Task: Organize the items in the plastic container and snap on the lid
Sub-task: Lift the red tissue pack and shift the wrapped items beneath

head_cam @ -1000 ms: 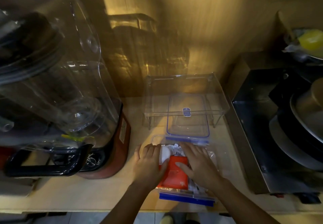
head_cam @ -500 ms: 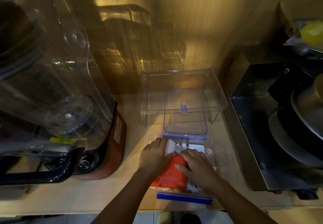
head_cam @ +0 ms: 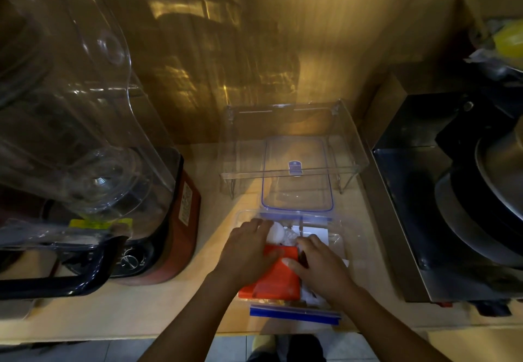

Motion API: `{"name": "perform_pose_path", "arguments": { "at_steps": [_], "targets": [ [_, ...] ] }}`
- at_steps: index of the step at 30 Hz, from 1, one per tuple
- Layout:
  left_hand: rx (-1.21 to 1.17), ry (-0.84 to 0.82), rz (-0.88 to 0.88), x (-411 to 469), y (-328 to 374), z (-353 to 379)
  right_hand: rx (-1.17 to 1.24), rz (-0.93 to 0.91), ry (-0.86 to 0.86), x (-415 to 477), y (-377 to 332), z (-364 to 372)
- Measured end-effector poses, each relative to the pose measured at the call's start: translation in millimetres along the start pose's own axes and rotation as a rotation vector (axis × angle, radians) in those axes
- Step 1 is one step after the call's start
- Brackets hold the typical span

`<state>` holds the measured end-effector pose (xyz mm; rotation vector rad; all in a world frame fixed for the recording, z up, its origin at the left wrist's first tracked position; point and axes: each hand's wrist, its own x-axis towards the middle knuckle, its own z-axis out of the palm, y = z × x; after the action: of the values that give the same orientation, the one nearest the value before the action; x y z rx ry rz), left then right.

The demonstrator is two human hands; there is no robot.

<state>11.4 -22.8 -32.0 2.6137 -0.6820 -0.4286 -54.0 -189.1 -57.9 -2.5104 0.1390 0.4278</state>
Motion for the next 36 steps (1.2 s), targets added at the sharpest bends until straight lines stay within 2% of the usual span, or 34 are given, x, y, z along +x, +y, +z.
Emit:
{"name": "perform_pose_path", "arguments": {
  "at_steps": [5, 7, 12, 18, 25, 28, 32, 36],
  "targets": [
    [0.186, -0.206, 0.109, -30.9, -5.5, 8.7, 0.244, 0.142, -0.057, -4.3, -3.1, -0.2],
    [0.21, -0.188, 0.103, -33.2, -7.3, 12.3, 0.377, 0.192, -0.088, -4.8, -5.9, 2.3],
    [0.091, -0.142, 0.091, -34.9, -4.2, 16.2, 0.861, 0.321, -0.193, -8.7, -16.3, 6.5],
    [0.057, -0.126, 0.09, -39.3, -3.9, 14.9, 1.089, 0.398, -0.283, -7.5, -26.3, 4.3],
    [0.086, -0.066, 0.067, -45.9, -5.9, 12.9, 1.113, 0.359, -0.244, -9.4, -27.4, -0.6],
    [-0.004, -0.06, 0.029, -44.4, -6.7, 8.0, 1.159, 0.326, -0.176, -11.1, -32.7, -6.3],
    [-0.239, -0.06, 0.037, -37.9, -6.1, -6.4, 0.886, 0.231, -0.028, -12.3, -38.4, -16.4],
    [-0.404, -0.12, 0.039, -22.2, -2.2, -27.1, 0.653, 0.057, -0.034, -10.2, -39.2, -39.5]
  ]
}}
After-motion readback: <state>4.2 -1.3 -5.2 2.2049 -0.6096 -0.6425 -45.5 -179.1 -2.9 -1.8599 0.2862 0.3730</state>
